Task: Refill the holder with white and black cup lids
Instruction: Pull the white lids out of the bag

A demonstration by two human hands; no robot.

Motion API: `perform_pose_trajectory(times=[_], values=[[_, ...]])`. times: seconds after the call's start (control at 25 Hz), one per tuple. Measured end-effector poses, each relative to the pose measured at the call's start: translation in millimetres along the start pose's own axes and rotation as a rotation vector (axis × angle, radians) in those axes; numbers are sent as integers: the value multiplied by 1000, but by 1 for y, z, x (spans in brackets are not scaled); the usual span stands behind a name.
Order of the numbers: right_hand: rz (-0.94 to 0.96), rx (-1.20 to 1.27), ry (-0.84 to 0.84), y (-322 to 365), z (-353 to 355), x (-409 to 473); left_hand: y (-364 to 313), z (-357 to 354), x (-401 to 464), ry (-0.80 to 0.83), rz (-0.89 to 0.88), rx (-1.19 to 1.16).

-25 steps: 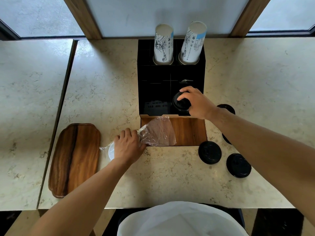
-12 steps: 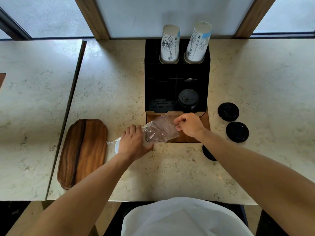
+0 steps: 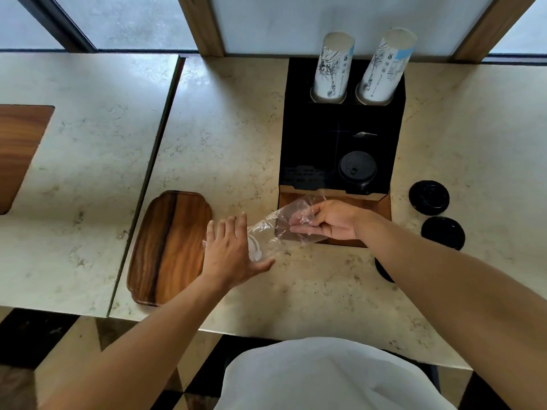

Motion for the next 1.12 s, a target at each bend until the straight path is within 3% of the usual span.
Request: perform_pose_trajectory(times=[0.12,0.32,0.64,1.12], values=[[-78,-14,144,2,-7,6,15,-3,-18,44,55,-6],[-159,-153,243,-2,-26,14,23,-11,-31,67,79,-46],[-101,-364,223,-14,-43,27,16,-13,-30,-50,-19,-137],[25,-433,52,-27,-40,24,-11,-11,-6,-16,-66,-190]])
Point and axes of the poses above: each hand's wrist, its own x-axis towards the middle knuckle, its own z-axis out of the back of the hand, y = z × x, the point moved 3 cm from there along x, towards the middle knuckle, and after that the axes turned 11 degrees about -y, right-handed, at the moved point
